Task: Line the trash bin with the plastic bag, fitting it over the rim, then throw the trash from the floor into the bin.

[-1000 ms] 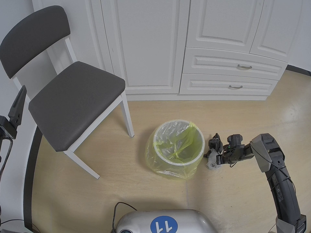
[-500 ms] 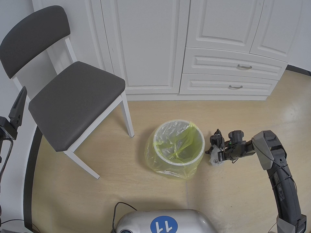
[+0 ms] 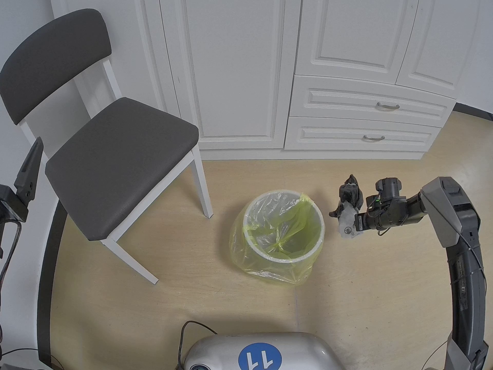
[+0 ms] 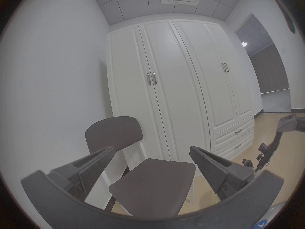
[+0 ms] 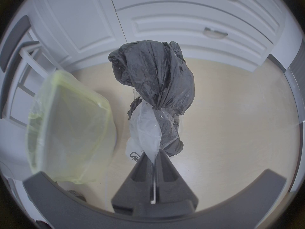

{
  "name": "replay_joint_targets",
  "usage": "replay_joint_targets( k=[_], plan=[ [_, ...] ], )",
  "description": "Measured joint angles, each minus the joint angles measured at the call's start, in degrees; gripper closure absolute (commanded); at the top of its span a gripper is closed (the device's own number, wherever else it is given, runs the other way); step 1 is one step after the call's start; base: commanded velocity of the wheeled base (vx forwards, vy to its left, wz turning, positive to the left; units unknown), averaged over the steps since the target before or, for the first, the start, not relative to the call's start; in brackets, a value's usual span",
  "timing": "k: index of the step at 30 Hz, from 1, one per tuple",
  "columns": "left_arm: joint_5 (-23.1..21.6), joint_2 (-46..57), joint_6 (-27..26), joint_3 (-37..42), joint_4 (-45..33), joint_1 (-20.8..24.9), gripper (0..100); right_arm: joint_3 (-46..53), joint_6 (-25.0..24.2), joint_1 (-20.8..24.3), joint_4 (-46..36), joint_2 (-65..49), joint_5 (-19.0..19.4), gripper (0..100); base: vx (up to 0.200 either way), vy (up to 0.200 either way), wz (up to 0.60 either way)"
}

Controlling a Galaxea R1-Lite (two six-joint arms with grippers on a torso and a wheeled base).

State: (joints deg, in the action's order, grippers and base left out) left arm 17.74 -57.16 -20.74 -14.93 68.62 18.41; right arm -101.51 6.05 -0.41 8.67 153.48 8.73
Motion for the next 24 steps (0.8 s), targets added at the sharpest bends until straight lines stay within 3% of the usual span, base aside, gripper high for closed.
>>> replay_joint_targets(
  k=[14,24],
  plan=[
    [0.0,-0.3,0.0,-0.3,0.1,0.0,0,24.1,0.4,3.0,24.3,-20.0,3.2,100,0.0,0.0,0.0],
    [-2.4,-0.3,0.0,-0.2,0.2,0.0,0,37.1,-0.1,12.4,44.9,-27.7,4.6,100,0.0,0.0,0.0]
  ],
)
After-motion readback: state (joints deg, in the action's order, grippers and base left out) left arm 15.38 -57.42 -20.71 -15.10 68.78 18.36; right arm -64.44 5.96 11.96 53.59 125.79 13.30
